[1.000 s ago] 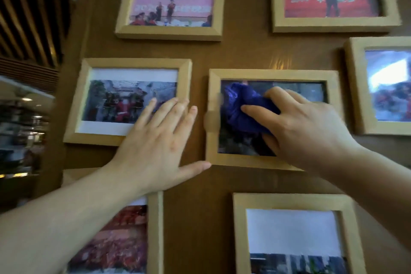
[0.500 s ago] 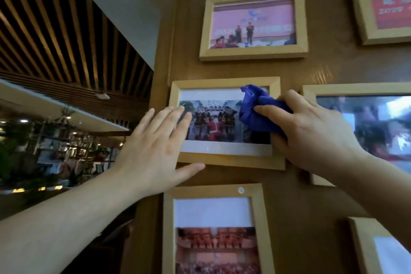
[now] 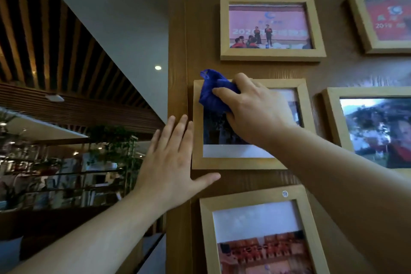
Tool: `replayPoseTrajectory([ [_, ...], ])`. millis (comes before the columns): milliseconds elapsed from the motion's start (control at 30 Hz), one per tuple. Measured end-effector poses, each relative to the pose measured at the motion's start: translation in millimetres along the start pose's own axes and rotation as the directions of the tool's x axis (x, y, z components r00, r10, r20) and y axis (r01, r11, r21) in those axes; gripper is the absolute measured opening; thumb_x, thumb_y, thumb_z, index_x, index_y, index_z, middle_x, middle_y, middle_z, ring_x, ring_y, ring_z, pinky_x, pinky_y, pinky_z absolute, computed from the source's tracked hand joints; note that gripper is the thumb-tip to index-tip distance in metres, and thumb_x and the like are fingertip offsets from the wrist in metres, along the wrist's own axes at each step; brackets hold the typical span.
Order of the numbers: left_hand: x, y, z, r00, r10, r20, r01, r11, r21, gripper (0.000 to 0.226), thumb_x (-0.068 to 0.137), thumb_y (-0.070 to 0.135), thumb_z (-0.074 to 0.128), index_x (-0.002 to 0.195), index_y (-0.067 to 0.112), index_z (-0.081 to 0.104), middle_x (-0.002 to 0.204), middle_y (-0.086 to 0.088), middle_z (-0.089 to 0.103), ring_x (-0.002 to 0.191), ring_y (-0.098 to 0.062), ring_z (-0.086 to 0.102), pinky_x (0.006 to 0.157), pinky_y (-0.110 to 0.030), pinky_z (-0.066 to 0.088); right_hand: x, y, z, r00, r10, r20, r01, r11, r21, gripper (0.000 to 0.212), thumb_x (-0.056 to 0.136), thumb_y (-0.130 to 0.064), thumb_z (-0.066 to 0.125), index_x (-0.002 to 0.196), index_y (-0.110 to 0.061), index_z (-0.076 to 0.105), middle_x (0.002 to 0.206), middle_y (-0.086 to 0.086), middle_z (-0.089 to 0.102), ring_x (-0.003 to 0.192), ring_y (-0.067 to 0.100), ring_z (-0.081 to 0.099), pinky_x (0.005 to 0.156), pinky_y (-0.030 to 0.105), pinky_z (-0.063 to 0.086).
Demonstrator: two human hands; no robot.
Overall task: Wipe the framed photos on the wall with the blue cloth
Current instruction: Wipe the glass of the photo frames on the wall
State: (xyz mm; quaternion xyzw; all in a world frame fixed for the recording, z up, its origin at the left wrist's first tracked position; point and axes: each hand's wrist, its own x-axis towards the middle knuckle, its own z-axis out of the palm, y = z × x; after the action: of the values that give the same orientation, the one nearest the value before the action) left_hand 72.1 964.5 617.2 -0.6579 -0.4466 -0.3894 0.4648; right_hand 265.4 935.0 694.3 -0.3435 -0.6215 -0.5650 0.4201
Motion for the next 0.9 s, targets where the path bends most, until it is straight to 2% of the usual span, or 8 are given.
replayPoseTrajectory([
  [133,5,-1,6,0.999,0.021,-0.038,-0.022,0.999,-0.041,0.112,0.073,0.089,0.028,0.152,0.012,0.013,0.162,-0.008,0.014,0.149,-0.022,0.002,0.118,-0.047,0.014,4,-14,6,0.997,-0.029,0.077,0.035,0.996,-0.079,0.037,0.088,-0.029,0.055,0.123,-0.023,0.047,0.11,0.008,0.045,0.09,0.025,0.05,0.053,0.033,0.035],
  [267,7,1,12,0.998,0.025,-0.063,-0.028,0.999,-0.038,0.111,0.074,0.089,0.026,0.152,0.011,0.014,0.162,-0.006,0.015,0.149,-0.022,0.003,0.115,-0.044,0.012,-10,6,-2,0.991,-0.016,0.132,0.033,0.991,-0.131,0.039,0.089,-0.032,0.052,0.126,-0.025,0.043,0.114,0.007,0.043,0.092,0.024,0.049,0.058,0.036,0.047],
  [333,6,1,13,0.997,0.029,-0.077,-0.033,0.998,-0.055,0.11,0.075,0.089,0.027,0.152,0.011,0.015,0.161,-0.006,0.016,0.149,-0.022,0.004,0.114,-0.044,0.014,-27,28,-8,0.988,0.023,0.155,0.008,0.979,-0.202,0.04,0.089,-0.032,0.052,0.127,-0.026,0.043,0.113,0.008,0.045,0.091,0.025,0.05,0.054,0.035,0.046],
  [433,6,-1,15,0.995,0.041,-0.087,-0.048,0.995,-0.082,0.11,0.075,0.089,0.027,0.152,0.011,0.014,0.162,-0.005,0.015,0.149,-0.021,0.002,0.114,-0.045,0.013,-54,63,-17,0.976,0.141,0.168,-0.084,0.948,-0.308,0.042,0.087,-0.034,0.053,0.127,-0.027,0.045,0.111,0.008,0.047,0.09,0.027,0.052,0.049,0.031,0.034],
  [567,5,1,18,0.995,0.05,-0.089,-0.057,0.995,-0.081,0.109,0.075,0.089,0.029,0.153,0.013,0.013,0.162,-0.005,0.016,0.149,-0.021,0.001,0.116,-0.043,0.011,-62,85,-21,0.959,0.253,0.128,-0.202,0.926,-0.319,0.043,0.085,-0.032,0.056,0.126,-0.022,0.049,0.107,0.011,0.048,0.083,0.03,0.052,0.05,0.031,0.03],
  [700,5,2,18,0.995,0.053,-0.086,-0.06,0.995,-0.078,0.11,0.075,0.088,0.03,0.153,0.012,0.013,0.161,-0.006,0.017,0.15,-0.021,0.0,0.117,-0.044,0.011,-50,50,-13,0.976,0.173,0.136,-0.14,0.965,-0.222,0.04,0.087,-0.032,0.053,0.126,-0.023,0.047,0.109,0.01,0.049,0.084,0.027,0.052,0.052,0.032,0.036],
  [800,5,2,17,0.994,0.058,-0.095,-0.064,0.996,-0.066,0.109,0.076,0.086,0.031,0.152,0.01,0.015,0.161,-0.007,0.02,0.15,-0.023,0.002,0.116,-0.044,0.013,-40,9,-6,0.987,0.074,0.146,-0.053,0.989,-0.139,0.041,0.086,-0.032,0.055,0.125,-0.023,0.048,0.106,0.01,0.049,0.082,0.026,0.05,0.052,0.032,0.032],
  [900,5,2,17,0.991,0.069,-0.111,-0.077,0.994,-0.075,0.107,0.076,0.085,0.035,0.151,0.009,0.021,0.159,-0.01,0.025,0.149,-0.025,0.008,0.115,-0.044,0.015,-35,-21,2,0.983,-0.019,0.181,0.039,0.994,-0.107,0.036,0.08,-0.031,0.062,0.114,-0.021,0.055,0.099,0.01,0.05,0.079,0.028,0.053,0.046,0.032,0.032],
])
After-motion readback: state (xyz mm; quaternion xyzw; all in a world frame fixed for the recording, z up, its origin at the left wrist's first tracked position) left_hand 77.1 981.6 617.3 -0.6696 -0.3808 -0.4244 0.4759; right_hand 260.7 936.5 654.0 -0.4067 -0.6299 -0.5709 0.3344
